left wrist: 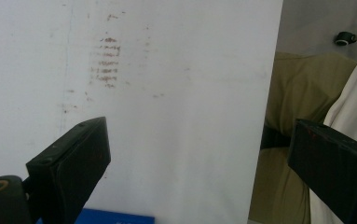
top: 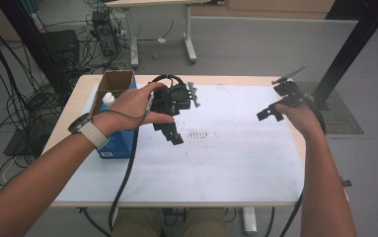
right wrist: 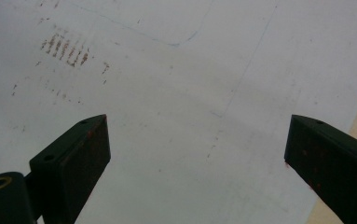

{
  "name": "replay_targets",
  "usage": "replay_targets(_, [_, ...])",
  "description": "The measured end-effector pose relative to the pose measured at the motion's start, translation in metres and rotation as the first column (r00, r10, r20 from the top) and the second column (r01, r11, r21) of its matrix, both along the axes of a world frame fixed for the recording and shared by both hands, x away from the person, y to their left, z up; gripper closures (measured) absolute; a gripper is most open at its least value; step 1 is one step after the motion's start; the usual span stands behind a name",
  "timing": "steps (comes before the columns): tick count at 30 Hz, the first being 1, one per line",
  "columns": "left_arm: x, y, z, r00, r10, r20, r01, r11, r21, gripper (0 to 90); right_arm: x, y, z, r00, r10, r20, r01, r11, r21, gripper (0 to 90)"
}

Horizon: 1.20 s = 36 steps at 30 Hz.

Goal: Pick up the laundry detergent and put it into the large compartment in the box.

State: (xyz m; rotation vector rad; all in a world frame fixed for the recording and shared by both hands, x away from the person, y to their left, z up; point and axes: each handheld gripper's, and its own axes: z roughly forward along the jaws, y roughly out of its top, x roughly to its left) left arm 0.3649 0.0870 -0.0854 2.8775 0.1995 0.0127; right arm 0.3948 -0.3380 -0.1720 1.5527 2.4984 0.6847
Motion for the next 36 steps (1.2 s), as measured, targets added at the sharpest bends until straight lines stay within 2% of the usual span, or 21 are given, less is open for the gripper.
replay_targets(36, [0.0002, -0.0007, -0.0021, 1.0000, 0.007, -0.002, -0.007, 1.0000, 0.004, 6.2, -0.0034, -0.0036, -0.0026, 1.0000, -0.005, 0.001, 0.005, 1.0000, 0.004, 6.7])
